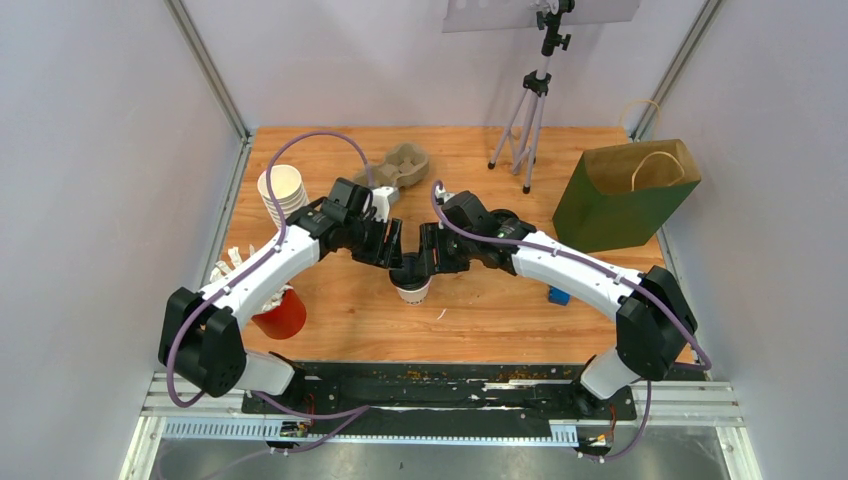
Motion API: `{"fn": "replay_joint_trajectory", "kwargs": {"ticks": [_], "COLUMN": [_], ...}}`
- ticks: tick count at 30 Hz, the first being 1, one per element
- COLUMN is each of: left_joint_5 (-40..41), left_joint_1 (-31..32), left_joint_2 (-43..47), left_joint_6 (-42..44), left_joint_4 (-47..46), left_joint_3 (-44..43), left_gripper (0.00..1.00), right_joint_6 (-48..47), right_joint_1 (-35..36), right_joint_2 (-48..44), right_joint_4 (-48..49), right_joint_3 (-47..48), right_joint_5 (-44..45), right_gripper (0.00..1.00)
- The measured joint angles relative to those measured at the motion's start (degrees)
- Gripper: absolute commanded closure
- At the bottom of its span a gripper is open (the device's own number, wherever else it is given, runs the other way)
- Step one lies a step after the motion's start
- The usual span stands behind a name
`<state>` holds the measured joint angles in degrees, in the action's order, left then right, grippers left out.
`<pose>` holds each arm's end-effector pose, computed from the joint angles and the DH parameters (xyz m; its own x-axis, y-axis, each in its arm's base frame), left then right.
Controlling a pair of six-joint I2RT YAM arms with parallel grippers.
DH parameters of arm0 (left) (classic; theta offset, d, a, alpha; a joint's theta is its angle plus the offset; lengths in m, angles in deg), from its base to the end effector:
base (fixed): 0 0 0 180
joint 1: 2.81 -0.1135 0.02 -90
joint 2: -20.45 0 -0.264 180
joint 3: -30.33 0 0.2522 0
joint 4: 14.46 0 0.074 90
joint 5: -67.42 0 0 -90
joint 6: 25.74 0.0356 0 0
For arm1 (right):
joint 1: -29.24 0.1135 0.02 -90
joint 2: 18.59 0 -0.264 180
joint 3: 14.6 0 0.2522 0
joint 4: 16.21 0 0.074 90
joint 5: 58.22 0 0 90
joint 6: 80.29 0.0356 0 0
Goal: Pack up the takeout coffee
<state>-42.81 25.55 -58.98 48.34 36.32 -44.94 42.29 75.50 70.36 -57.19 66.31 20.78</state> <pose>0.2448 -0.1461 0.2668 -0.8629 0.1733 -0.4748 0.3991 0.8099 -0.4298 0.2276 0.2477 0.2599 -0.8683 -0.1428 -0.4750 -0.3894 0.7894 0.4745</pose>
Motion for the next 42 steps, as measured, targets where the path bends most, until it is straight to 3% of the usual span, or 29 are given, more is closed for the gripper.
{"fn": "replay_joint_trajectory", "kwargs": {"ticks": [9, 20, 29, 36, 42], "left_joint_5": [-2.08, -2.16, -2.4, -4.94, -6.69], "left_joint_1": [0.0, -0.02, 0.0, -0.07, -0.11], "left_joint_2": [0.0, 0.0, -0.92, -0.96, 0.33], "left_joint_6": [0.96, 1.29, 2.36, 2.21, 1.2], "left_joint_4": [-0.17, -0.17, -0.5, -4.72, -9.11], "left_joint_3": [0.92, 0.98, 0.98, 3.34, 6.23], "left_gripper": [0.34, 0.35, 0.54, 0.57, 0.57], "right_joint_6": [-0.37, -0.57, -1.9, -3.82, -4.17], "right_joint_1": [0.07, 0.07, 0.04, -0.2, -0.22], "right_joint_2": [0.0, -1.2, -1.29, -0.63, 0.31], "right_joint_4": [-0.68, -2.78, -2.97, -3.28, -3.04], "right_joint_3": [-0.02, -0.42, 0.24, 3.56, 3.52], "right_joint_5": [0.04, 0.02, 0.94, 0.96, 0.44], "right_gripper": [0.53, 0.51, 0.58, 0.71, 0.74]}}
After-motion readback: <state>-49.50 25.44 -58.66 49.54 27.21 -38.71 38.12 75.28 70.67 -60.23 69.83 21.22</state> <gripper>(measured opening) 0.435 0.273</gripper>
